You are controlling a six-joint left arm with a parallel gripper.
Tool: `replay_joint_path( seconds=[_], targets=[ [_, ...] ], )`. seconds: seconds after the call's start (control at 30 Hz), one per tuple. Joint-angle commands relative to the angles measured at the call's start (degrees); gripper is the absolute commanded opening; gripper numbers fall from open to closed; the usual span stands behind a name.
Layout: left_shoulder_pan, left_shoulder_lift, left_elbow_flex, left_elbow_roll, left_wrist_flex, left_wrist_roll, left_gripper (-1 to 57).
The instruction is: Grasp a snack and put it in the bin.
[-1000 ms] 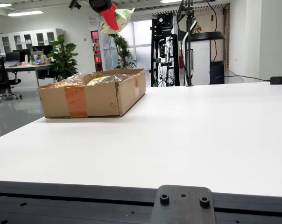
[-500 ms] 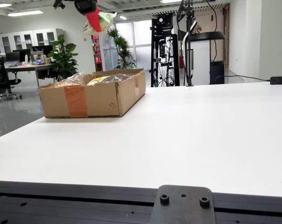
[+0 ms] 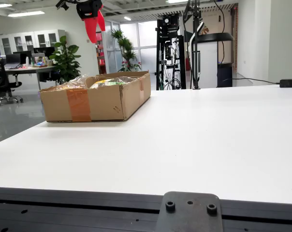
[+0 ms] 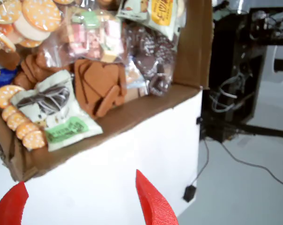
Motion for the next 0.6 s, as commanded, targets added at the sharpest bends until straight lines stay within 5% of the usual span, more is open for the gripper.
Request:
replay_joint_path(
  seconds=[0.03, 0.2, 0.6],
  targets=[
    [-0.32, -0.34, -0.03, -0.09, 1.61, 0.28, 42.6],
    [-1.45, -1.6, -0.03, -0.1, 3.24, 1.53, 39.4],
    [-8.95, -6.06, 0.87, -0.04, 6.84, 5.96, 14.1]
  ],
)
